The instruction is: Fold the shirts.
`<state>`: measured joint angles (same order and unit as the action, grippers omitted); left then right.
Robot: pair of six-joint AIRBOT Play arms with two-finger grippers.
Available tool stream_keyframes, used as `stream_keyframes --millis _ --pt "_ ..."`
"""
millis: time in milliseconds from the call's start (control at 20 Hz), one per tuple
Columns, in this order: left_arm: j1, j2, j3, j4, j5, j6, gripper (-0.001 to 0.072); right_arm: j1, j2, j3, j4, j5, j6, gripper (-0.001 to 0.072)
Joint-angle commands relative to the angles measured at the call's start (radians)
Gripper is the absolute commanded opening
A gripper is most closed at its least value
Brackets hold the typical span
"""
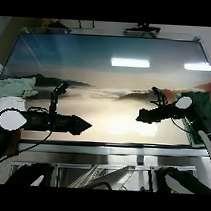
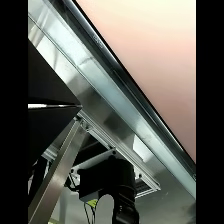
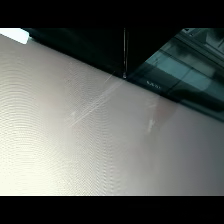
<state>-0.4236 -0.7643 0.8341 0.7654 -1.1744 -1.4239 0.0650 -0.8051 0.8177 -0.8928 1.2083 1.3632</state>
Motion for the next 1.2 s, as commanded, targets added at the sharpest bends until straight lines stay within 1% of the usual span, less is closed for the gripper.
stream_keyframes --millis 0,300,400,500,650,800,850,900,950,1150 --pt "-0.001 0.002 0.0 0.001 -0.001 0.002 0.002 0.001 0.001 -0.001 0.0 0.0 0.0 0.0018" --pt "0.0 0.001 0.0 0.003 0.005 0.002 0.002 0.001 0.001 -0.001 0.0 0.0 0.0 0.0018" --pt "0.001 0.001 0.0 0.01 0.036 0.002 0.0019 0.001 0.001 -0.001 0.0 0.0 0.0 0.0018" --pt "0.032 0.001 0.0 0.044 0.067 0.002 0.0019 0.001 0.001 -0.001 0.0 0.0 0.0 0.0019" --pt "0.172 -0.015 0.034 0.143 0.067 0.002 0.0019 0.001 0.0 -0.001 0.0 0.0 0.0 0.0019" --pt "0.373 -0.084 0.157 0.299 0.049 0.004 0.0021 0.001 0.0 -0.001 0.0 0.0 0.0 0.0018" --pt "0.444 -0.12 0.207 0.351 0.05 0.012 0.0061 0.001 0.0 -0.001 0.0 0.0 0.0 0.0019" --pt "0.507 -0.159 0.255 0.401 0.05 0.026 0.0468 0.001 0.001 -0.001 0.0 0.0 0.0 0.0018" --pt "0.569 -0.201 0.298 0.45 0.061 0.026 0.0693 0.001 0.001 -0.001 0.0 0.0 0.0 0.0018" --pt "0.802 -0.417 0.469 0.601 0.098 0.03 0.0693 0.001 0.001 -0.001 0.0 0.0 0.0 0.0019"
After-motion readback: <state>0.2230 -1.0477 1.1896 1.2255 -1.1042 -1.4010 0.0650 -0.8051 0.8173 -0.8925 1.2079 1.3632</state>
